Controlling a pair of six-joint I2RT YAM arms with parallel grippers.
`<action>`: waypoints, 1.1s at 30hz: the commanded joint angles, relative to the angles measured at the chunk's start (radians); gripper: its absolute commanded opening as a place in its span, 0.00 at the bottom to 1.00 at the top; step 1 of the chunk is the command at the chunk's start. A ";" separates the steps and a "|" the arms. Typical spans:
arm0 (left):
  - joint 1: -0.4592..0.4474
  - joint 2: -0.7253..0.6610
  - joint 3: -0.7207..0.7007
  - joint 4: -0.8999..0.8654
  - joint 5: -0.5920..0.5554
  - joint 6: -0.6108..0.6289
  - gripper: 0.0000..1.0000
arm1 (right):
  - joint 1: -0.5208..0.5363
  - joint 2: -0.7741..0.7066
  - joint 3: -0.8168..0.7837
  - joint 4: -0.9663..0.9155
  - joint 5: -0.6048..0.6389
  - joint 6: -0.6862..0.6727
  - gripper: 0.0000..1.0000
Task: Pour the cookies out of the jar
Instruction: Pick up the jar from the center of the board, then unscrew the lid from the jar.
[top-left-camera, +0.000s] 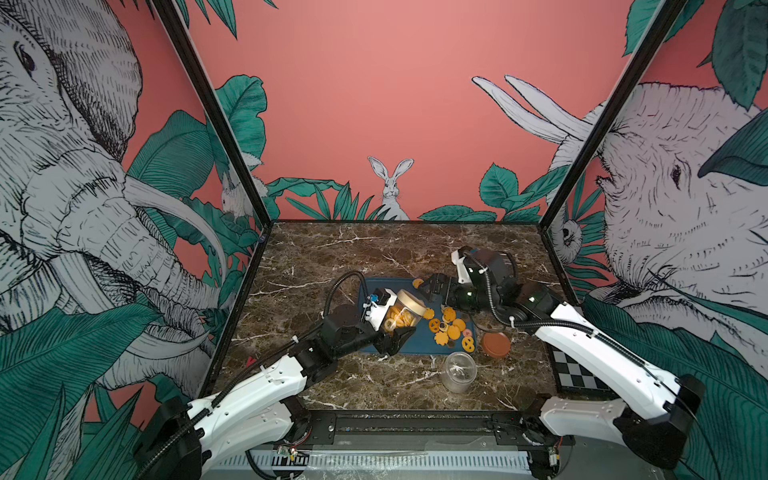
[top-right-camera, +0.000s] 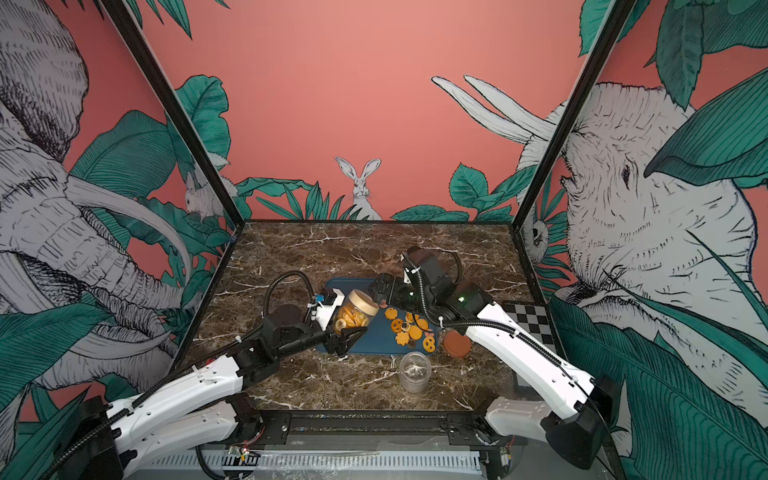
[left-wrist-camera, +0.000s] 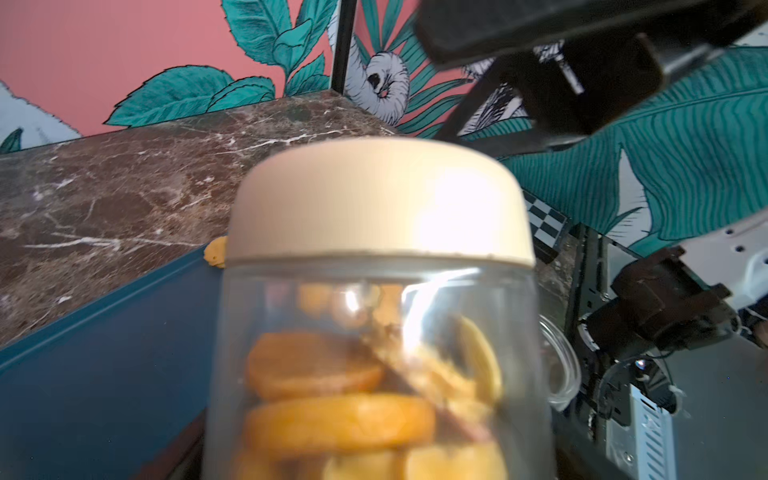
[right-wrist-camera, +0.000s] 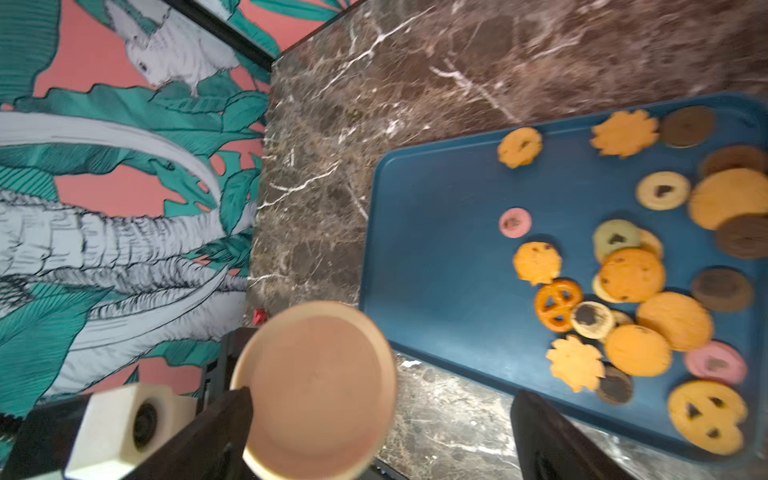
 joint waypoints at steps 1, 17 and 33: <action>-0.001 -0.051 0.030 0.059 -0.066 -0.042 0.00 | -0.006 -0.010 -0.027 -0.026 0.147 0.007 0.99; -0.001 -0.200 -0.063 0.083 -0.130 -0.081 0.00 | 0.013 0.124 0.022 0.276 -0.069 -0.046 0.96; -0.001 -0.225 -0.066 0.159 -0.059 -0.044 0.00 | 0.157 0.231 0.130 0.296 0.014 0.037 0.93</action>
